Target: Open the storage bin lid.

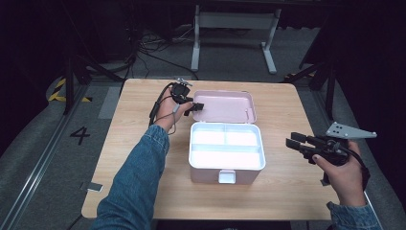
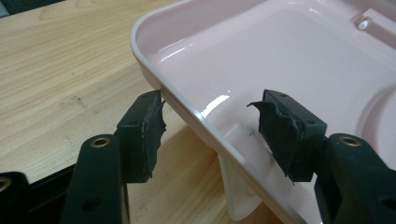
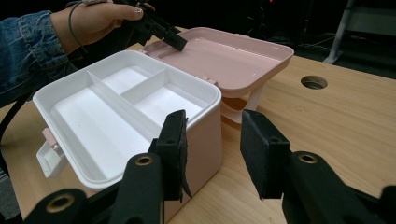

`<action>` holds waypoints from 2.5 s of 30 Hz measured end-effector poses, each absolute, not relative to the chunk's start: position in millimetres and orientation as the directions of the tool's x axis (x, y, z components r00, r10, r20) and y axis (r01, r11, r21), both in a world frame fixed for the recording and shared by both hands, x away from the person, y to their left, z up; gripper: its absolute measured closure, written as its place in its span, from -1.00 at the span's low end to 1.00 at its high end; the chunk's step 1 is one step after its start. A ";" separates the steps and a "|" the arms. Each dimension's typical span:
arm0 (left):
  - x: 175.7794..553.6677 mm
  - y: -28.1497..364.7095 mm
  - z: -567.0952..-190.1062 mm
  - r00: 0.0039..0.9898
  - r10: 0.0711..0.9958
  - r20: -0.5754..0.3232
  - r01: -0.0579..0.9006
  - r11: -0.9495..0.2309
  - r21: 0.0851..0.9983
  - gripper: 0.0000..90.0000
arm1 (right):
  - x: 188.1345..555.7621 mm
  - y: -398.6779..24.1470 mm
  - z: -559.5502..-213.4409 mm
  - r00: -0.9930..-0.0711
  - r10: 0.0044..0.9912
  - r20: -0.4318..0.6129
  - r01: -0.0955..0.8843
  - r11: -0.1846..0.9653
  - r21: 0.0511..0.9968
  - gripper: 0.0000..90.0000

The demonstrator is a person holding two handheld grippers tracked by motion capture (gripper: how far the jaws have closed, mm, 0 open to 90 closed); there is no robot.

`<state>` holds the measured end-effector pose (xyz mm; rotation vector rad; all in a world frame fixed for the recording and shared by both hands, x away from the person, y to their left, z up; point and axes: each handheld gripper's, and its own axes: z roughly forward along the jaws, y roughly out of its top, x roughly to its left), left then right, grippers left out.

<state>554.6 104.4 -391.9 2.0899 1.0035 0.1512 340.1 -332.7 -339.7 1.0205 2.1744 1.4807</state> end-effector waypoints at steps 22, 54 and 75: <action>457.2 138.6 -294.9 0.794 0.606 -0.045 0.354 -0.402 0.845 -0.15 | 357.0 -322.7 -339.9 -0.716 0.686 0.125 0.377 0.230 0.897 0.35; 329.8 246.0 -317.0 0.731 0.682 0.024 0.418 -0.476 0.774 -0.28 | 387.2 -338.6 -342.2 -0.687 0.717 0.113 0.445 0.294 0.846 0.19; 344.2 274.5 -371.8 0.649 0.761 -0.015 0.611 -0.509 0.606 -0.32 | 388.2 -351.0 -362.0 -0.641 0.762 0.091 0.541 0.364 0.759 0.12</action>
